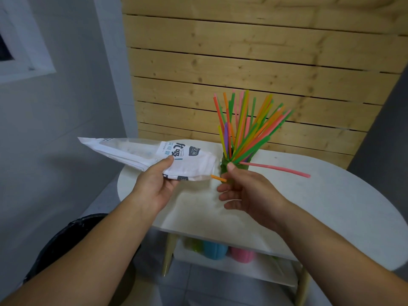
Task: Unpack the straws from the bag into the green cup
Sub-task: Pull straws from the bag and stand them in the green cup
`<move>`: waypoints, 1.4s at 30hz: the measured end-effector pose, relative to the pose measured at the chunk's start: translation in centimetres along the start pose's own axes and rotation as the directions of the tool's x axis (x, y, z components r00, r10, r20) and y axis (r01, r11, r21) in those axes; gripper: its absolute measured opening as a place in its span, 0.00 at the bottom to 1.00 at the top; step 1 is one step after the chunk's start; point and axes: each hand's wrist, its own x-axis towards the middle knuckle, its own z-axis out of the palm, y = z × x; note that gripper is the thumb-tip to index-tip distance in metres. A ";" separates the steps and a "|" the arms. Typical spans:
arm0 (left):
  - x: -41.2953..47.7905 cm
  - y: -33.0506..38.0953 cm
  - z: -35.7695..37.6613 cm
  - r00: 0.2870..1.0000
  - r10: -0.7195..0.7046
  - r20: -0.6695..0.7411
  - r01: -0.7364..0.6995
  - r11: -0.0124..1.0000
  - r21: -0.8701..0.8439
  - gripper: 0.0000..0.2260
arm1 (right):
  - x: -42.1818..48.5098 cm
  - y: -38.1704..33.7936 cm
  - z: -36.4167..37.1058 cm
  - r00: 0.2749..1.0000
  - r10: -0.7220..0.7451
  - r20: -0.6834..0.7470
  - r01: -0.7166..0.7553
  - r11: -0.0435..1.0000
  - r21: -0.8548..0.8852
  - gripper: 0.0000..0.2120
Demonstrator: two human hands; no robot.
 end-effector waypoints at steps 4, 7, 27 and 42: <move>-0.2 -0.1 0.1 0.999 0.023 0.036 -0.022 1.000 -0.010 0.14 | -0.3 0.4 0.9 0.990 -0.128 -0.061 0.123 0.990 -0.070 0.05; -0.5 0.2 0.2 0.998 0.040 0.057 -0.037 0.998 -0.050 0.14 | -0.2 0.5 1.1 0.979 -0.130 -0.154 0.134 0.991 0.017 0.04; -1.4 -0.4 0.7 0.986 0.025 0.164 -0.013 0.997 -0.073 0.17 | -1.5 2.4 2.2 0.966 -0.027 -0.257 0.152 0.862 0.484 0.08; -0.1 -0.1 -0.6 0.997 -0.025 -0.079 0.020 0.998 -0.067 0.18 | -3.3 -2.1 -4.8 0.373 -0.733 -0.569 0.455 0.679 -0.576 0.07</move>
